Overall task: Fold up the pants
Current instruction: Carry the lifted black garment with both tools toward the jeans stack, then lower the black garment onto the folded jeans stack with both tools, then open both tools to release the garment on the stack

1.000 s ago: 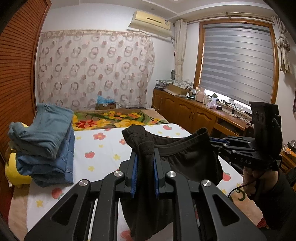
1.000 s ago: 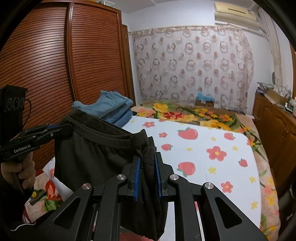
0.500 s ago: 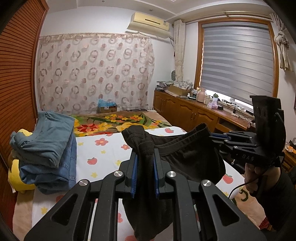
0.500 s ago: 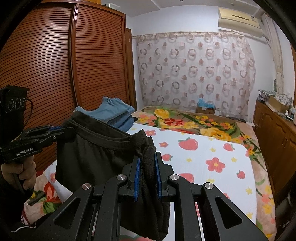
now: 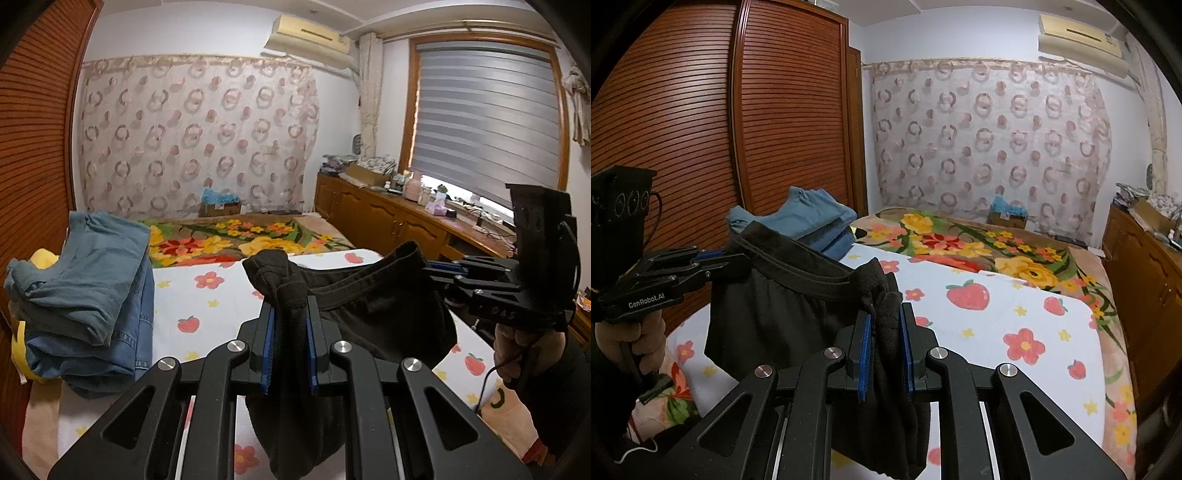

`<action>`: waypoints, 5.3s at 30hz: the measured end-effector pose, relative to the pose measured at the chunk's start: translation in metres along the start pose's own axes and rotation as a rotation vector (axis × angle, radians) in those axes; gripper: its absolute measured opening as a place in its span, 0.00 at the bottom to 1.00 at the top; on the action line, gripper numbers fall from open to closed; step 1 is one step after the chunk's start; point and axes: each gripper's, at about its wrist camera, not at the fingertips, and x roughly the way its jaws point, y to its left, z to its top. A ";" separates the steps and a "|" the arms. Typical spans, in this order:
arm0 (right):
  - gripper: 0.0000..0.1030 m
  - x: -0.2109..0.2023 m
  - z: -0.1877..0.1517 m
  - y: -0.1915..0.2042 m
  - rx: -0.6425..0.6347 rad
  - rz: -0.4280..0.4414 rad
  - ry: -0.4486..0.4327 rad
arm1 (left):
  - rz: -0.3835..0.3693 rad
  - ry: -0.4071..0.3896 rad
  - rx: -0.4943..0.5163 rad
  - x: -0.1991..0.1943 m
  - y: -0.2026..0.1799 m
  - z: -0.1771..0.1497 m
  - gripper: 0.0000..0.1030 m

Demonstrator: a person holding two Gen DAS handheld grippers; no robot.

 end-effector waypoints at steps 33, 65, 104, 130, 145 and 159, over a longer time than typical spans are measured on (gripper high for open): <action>0.14 0.146 0.131 -0.002 -0.202 0.145 -0.025 | 0.203 -0.115 -0.078 -0.006 0.123 0.045 0.16; 0.14 0.260 0.162 0.023 -0.407 0.203 -0.084 | 0.354 -0.218 -0.246 -0.014 0.172 0.024 0.16; 0.35 0.282 0.164 0.023 -0.394 0.252 0.032 | 0.519 -0.201 -0.340 -0.013 0.174 -0.020 0.16; 0.37 0.311 0.145 -0.007 -0.194 0.287 0.180 | 0.528 -0.099 -0.325 -0.008 0.178 -0.026 0.16; 0.37 0.241 0.120 0.005 -0.144 0.295 0.140 | 0.529 -0.069 -0.259 -0.039 0.159 -0.020 0.47; 0.44 0.173 0.093 0.009 -0.106 0.273 0.095 | 0.487 -0.057 -0.201 -0.062 0.130 -0.024 1.00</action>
